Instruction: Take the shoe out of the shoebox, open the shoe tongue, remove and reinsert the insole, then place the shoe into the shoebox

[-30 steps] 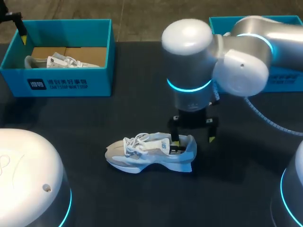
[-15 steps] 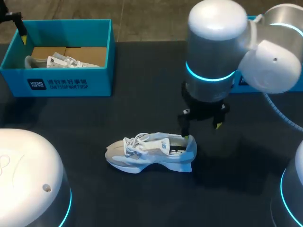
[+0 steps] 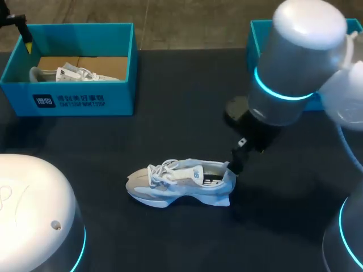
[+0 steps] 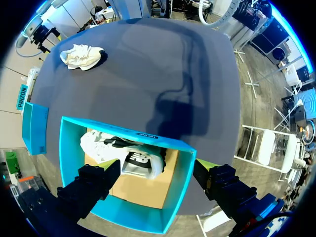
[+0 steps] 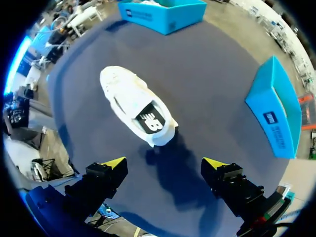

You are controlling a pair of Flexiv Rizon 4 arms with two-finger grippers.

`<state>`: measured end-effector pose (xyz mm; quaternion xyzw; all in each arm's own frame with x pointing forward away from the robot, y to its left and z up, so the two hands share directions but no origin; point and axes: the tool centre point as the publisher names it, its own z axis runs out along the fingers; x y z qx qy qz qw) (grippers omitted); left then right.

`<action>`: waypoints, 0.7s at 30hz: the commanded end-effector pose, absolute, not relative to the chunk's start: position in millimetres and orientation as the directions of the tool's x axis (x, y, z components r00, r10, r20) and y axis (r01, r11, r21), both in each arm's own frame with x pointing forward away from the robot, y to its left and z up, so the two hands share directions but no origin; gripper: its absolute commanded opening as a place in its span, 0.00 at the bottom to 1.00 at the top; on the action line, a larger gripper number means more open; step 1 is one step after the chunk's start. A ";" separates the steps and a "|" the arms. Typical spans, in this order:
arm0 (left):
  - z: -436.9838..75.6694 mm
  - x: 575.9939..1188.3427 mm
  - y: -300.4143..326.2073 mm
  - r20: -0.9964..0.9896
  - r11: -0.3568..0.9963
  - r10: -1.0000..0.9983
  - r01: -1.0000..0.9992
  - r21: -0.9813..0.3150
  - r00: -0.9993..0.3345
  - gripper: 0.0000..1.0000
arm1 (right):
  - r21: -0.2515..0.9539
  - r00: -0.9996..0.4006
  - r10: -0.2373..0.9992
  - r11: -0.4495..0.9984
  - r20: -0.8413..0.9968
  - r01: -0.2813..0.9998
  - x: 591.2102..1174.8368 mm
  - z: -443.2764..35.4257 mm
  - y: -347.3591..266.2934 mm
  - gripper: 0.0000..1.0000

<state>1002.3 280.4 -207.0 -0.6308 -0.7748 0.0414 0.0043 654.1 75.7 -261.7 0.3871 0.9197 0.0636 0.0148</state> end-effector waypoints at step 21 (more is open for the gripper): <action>-206.5 1001.1 280.4 -0.043 0.201 0.978 0.977 -0.067 -0.204 1.00 | 0.611 -0.926 0.370 0.718 0.070 0.333 663.9 -265.9 19.0 1.00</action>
